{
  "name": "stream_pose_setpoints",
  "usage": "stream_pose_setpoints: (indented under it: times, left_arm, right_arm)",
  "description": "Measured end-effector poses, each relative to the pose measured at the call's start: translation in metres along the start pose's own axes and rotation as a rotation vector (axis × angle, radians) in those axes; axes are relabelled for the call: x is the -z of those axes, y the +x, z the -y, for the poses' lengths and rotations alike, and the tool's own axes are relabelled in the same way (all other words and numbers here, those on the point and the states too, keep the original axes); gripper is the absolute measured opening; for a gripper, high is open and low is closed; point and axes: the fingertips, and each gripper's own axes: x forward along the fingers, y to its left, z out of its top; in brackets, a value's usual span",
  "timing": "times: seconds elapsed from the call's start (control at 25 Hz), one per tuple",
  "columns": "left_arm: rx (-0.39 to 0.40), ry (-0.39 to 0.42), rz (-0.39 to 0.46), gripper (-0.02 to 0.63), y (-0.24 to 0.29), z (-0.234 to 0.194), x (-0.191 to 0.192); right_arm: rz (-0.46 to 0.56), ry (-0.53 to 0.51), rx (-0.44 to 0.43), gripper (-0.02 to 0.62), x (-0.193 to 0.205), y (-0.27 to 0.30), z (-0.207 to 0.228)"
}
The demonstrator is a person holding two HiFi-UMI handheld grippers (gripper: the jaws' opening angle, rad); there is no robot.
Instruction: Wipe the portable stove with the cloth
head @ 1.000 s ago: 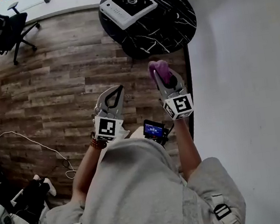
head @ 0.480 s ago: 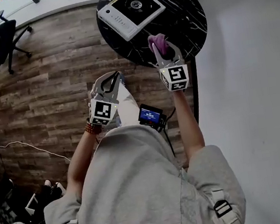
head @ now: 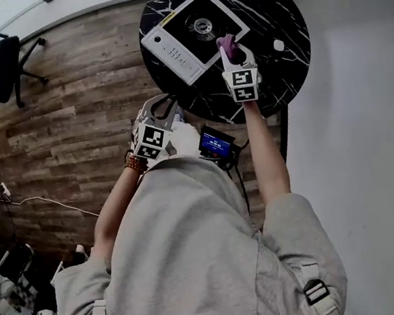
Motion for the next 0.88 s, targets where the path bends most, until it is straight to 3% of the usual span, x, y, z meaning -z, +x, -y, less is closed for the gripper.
stream_pose_setpoints:
  times: [0.32, 0.52, 0.68, 0.88]
  left_arm:
    - [0.065, -0.063, -0.024, 0.132, 0.073, -0.051, 0.013]
    - [0.186, 0.02, -0.107, 0.17, 0.111, -0.062, 0.022]
    - [0.227, 0.042, -0.141, 0.18, 0.13, -0.068, 0.024]
    - [0.221, 0.051, -0.158, 0.197, 0.142, -0.072, 0.027]
  right_arm:
    - [-0.235, -0.059, 0.092, 0.098, 0.039, 0.065, 0.034]
    - [-0.369, -0.046, 0.113, 0.098, 0.061, 0.091, 0.049]
    - [-0.39, -0.067, 0.081, 0.098, 0.062, 0.106, 0.05]
    - [-0.371, -0.131, 0.0, 0.095, 0.065, 0.105, 0.041]
